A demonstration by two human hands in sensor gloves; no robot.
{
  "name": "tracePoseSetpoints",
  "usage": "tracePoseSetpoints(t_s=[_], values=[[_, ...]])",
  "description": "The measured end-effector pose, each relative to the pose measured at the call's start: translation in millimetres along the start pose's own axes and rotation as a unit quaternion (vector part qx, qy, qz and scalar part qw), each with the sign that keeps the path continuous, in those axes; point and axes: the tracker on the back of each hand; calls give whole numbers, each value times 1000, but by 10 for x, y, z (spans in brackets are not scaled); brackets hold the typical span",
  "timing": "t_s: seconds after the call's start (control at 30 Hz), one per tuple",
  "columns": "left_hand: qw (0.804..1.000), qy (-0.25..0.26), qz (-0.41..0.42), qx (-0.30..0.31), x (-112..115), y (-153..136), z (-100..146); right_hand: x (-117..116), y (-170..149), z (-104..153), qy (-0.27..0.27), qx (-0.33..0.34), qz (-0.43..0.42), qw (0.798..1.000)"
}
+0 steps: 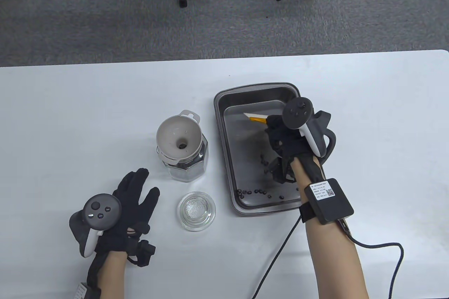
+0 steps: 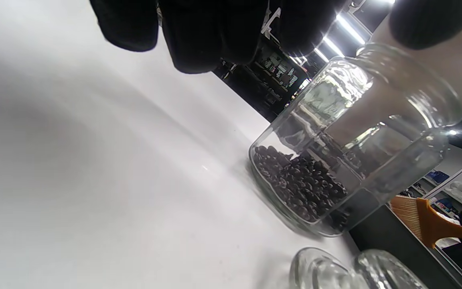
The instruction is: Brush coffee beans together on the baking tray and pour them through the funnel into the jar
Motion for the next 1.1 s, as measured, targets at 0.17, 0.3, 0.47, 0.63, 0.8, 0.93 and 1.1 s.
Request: tracePoseSetpoints(t_s=[0.17,0.3,0.47,0.63,0.8,0.93,1.1], values=[[1000,-4,2,-6,-2,-16,-29,-95,69,-163,-21,-6,10,1000],[1000,-10,2,-10,9,-26,-48,-185,117,-253,-14,-12,20,1000],[1000,-7,0,-8,-2,-19,-38,-246,145,-305,-24,-11,34,999],[1000,-8,4,-12,-4,-35,-45,-332,109,-322,-39,-17,46,998],[1000,-11,1,-14,0,-46,-47,-434,95,-293,-22,-15,78,997],[1000,-13,1,-14,4,-45,-51,-457,110,-237,-9,-8,89,996],[1000,-14,1,-14,3,-42,-47,-458,141,-137,0,7,126,992]])
Point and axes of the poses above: the tracker on the back of each hand, its own y axis roughly to the thumb side, its own z axis roughly from the fingertips to the wrist, x = y × z, and after that the axes turned 2 degrees about -x, right-handed
